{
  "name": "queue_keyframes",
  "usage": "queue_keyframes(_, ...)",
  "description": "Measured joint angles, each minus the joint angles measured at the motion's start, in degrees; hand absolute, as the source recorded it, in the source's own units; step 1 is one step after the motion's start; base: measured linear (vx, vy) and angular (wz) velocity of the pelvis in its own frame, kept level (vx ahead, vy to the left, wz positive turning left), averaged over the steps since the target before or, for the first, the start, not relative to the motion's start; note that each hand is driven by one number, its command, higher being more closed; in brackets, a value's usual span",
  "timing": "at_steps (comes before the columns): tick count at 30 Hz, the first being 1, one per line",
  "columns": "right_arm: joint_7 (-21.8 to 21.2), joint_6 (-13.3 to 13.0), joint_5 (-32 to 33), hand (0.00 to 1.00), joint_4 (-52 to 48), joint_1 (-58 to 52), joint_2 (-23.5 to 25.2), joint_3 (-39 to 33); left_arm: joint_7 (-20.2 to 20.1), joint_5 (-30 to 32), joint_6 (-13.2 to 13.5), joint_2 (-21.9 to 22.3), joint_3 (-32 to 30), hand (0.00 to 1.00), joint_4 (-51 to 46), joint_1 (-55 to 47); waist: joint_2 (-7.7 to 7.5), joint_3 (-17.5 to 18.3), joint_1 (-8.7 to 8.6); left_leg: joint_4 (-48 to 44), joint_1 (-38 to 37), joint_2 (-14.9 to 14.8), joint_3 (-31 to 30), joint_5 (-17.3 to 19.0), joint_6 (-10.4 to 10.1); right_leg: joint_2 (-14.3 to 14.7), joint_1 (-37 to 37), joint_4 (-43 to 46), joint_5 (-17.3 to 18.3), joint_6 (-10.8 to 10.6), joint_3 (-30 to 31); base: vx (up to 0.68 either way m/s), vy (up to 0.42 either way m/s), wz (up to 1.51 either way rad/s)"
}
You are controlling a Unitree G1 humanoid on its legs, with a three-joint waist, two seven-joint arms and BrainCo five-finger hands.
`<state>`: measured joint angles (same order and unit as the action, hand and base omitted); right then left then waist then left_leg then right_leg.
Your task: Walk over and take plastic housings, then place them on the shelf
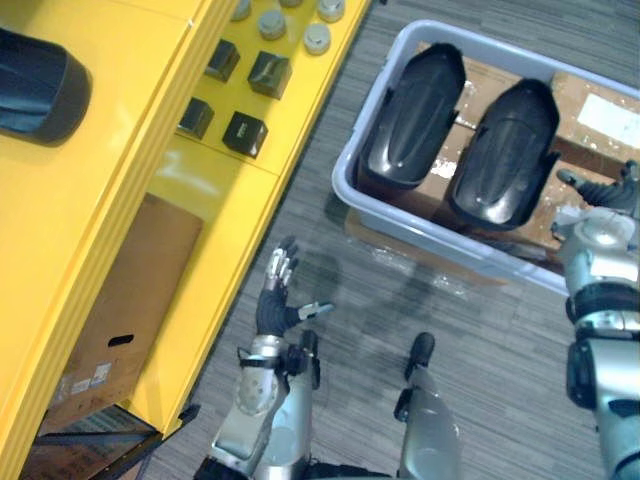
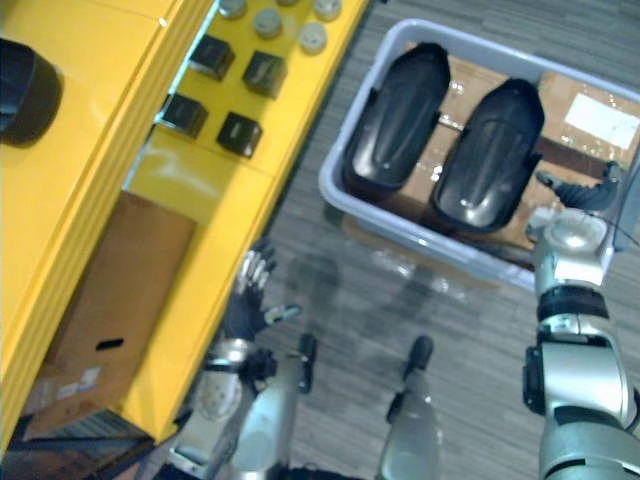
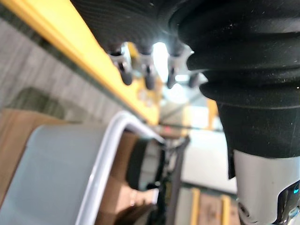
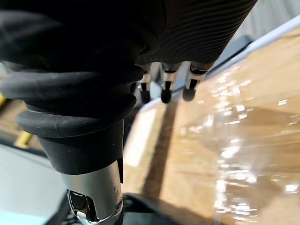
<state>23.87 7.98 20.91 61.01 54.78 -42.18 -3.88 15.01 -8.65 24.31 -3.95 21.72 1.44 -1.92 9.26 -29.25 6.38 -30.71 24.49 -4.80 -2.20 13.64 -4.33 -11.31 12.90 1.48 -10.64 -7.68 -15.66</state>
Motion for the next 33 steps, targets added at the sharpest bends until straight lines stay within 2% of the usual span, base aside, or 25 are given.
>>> queue_keyframes(4,-1.8,3.3,-1.8,0.00,4.7,3.0,-2.0,1.9,0.7,-0.4,0.1,0.1,1.9,0.00,1.0,1.1,1.26,-0.1,1.00,0.2,2.0,0.0,-1.2,-1.1,-0.4,0.1,1.7,0.5,0.1,0.2,-1.3,-0.07,-0.012,0.12)
queue_keyframes(8,-5.8,6.0,-4.9,0.00,8.4,5.6,-4.1,1.9,1.4,-0.4,0.1,0.1,3.7,0.00,2.0,1.7,1.72,0.0,2.22,0.2,2.4,-0.1,-1.6,-1.4,-0.5,0.2,2.1,1.3,0.2,0.3,-1.6,-0.04,0.011,0.05)
queue_keyframes(9,-6.8,6.6,-6.0,1.00,9.3,6.1,-4.7,2.0,1.7,-0.4,0.1,0.1,3.8,0.00,2.0,1.9,1.81,0.0,2.40,0.2,2.9,0.0,-1.9,-1.6,-0.4,0.1,2.5,1.5,0.3,0.5,-1.9,-0.06,0.029,0.08)
queue_keyframes(13,-10.2,8.8,-10.4,1.00,11.1,6.9,-6.2,4.2,2.2,-0.7,0.1,0.0,3.7,0.00,2.3,1.9,1.82,0.0,2.66,0.3,3.7,0.2,-2.6,-2.1,-0.6,-0.1,3.3,2.5,0.8,1.1,-3.0,-0.05,0.016,0.10)
queue_keyframes(16,-14.8,11.1,-15.3,1.00,12.4,6.8,-8.1,4.6,2.3,-1.7,-0.3,0.0,3.9,0.00,2.7,2.0,1.85,0.1,2.71,0.3,3.7,0.1,-3.6,-2.4,-0.9,-0.1,3.4,3.9,1.8,1.3,-4.0,-0.03,0.005,0.11)
queue_keyframes(21,-16.7,13.8,-23.7,1.00,12.8,6.8,-8.2,5.8,2.4,-1.7,-0.7,0.0,4.4,0.00,2.7,2.0,1.99,0.2,3.24,0.6,3.9,0.0,-3.9,-2.8,-1.0,-0.1,3.9,4.8,2.2,1.6,-4.3,-0.01,0.002,0.02)
queue_keyframes(25,-16.1,15.1,-28.7,1.00,13.6,7.0,-8.7,5.7,2.6,-1.7,-0.7,-0.1,5.2,0.00,2.7,1.9,2.69,0.6,4.05,0.6,4.3,0.1,-4.4,-3.0,-1.1,-0.1,4.0,4.9,2.2,1.6,-4.8,0.00,0.018,0.05)
queue_keyframes(29,-12.8,15.8,-30.8,1.00,14.4,7.3,-8.7,5.7,2.8,-1.7,-0.7,-0.1,5.8,0.00,2.6,1.6,2.71,0.7,4.26,0.6,4.3,0.1,-4.5,-3.2,-1.2,-0.2,4.0,5.0,2.2,1.6,-4.9,0.00,0.008,0.02)
queue_keyframes(31,-11.1,15.4,-30.8,1.00,14.5,7.4,-8.7,5.7,2.9,-1.6,-0.7,-0.1,5.9,0.00,2.5,1.4,2.72,0.7,4.26,0.5,4.2,0.1,-4.5,-3.3,-1.2,-0.2,4.0,5.0,2.2,1.6,-4.9,-0.02,0.038,0.00)
queue_keyframes(33,-7.2,13.5,-30.9,1.00,14.4,7.5,-8.6,5.9,4.2,-1.6,-0.6,-0.1,5.7,0.00,2.5,0.7,2.72,0.7,4.14,0.3,4.2,0.1,-4.5,-3.3,-1.2,-0.1,3.9,5.2,2.2,1.6,-4.9,-0.01,0.017,0.00)
